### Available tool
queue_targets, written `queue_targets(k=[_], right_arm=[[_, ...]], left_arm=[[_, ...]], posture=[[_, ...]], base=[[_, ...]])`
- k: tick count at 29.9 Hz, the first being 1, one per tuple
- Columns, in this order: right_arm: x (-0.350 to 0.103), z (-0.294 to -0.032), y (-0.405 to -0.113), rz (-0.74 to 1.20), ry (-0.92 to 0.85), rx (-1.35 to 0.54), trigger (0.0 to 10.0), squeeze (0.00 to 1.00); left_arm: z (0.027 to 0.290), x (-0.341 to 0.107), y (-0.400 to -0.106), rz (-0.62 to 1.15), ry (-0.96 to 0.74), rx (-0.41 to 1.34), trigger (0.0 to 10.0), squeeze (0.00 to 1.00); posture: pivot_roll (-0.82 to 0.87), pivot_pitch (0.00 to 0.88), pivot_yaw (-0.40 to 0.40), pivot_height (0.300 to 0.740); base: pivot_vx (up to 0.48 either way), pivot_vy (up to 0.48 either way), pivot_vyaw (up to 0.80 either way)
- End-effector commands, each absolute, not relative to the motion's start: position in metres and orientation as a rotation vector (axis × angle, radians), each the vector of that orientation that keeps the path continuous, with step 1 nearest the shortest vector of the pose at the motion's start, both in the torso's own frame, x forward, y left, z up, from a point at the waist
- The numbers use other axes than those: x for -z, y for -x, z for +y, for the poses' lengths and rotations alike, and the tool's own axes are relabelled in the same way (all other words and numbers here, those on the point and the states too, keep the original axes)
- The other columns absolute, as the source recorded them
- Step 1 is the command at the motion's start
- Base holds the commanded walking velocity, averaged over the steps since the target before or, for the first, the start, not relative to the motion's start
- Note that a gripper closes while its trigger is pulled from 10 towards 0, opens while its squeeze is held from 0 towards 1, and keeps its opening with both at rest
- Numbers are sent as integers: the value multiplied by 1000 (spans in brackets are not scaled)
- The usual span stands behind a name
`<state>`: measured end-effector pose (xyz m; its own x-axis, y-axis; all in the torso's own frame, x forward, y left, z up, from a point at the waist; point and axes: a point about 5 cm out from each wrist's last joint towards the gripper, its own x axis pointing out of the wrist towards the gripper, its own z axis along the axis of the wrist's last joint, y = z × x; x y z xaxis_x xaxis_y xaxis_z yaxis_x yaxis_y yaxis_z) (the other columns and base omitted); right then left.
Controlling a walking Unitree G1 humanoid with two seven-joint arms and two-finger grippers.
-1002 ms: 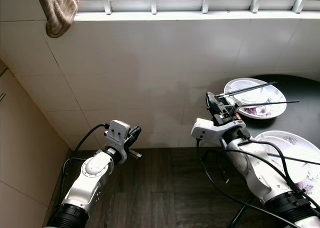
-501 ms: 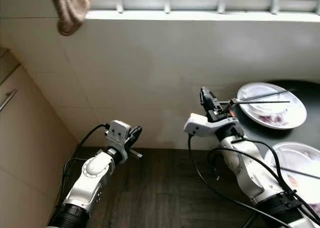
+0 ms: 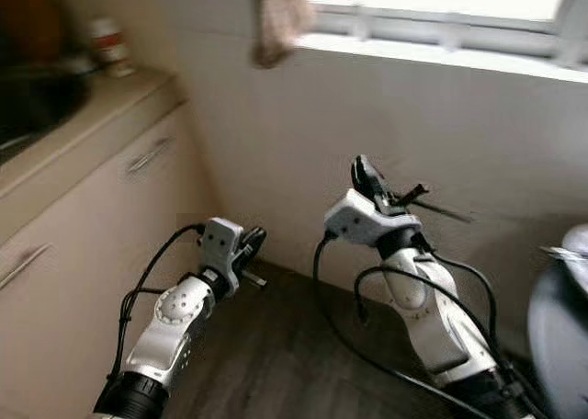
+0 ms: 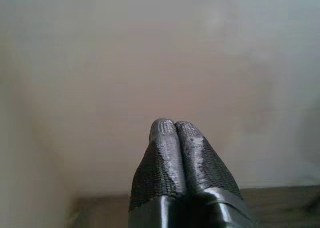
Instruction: Kitchen organization
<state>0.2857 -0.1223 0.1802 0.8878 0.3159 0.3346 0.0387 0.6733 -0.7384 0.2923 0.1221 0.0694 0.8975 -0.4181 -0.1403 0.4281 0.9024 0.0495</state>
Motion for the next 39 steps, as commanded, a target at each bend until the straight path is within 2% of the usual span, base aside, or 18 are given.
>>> queue_targets(k=[1,3,7,17,21,25,31,39], right_arm=[[-191,-131,-285,-480,801,-135,10000,0],[-193,-134,-288,-444,686,-115,10000,0],[-191,-136,-290,-405,595,-106,10000,0],[-190,-142,-289,-366,477,-67,10000,0],[-227,-162,-288,-532,492,108,10000,0],[-263,-161,-283,-695,469,121,10000,0],[-280,-141,-281,-797,496,47,10000,0],[-300,-136,-281,-876,413,42,10000,0]], left_arm=[[116,-74,-294,104,-70,449,10000,0],[115,-74,-294,102,-69,451,10000,0],[115,-75,-294,100,-70,452,10000,0],[118,-80,-296,43,-102,416,10000,0],[132,-115,-301,-188,-214,253,10000,0],[131,-147,-311,-333,-225,230,10000,0],[122,-157,-314,-384,-211,244,10000,0],[122,-158,-311,-416,-218,245,10000,0]], posture=[[56,0,-25,740],[57,0,-25,740],[63,0,-28,740],[63,0,-31,740],[62,0,-31,740],[64,0,-31,740],[67,0,-32,740],[73,0,-35,740]], base=[[0,0,800],[0,0,800],[0,0,800],[0,0,800],[0,0,800],[0,0,800],[0,0,800],[160,0,800]])
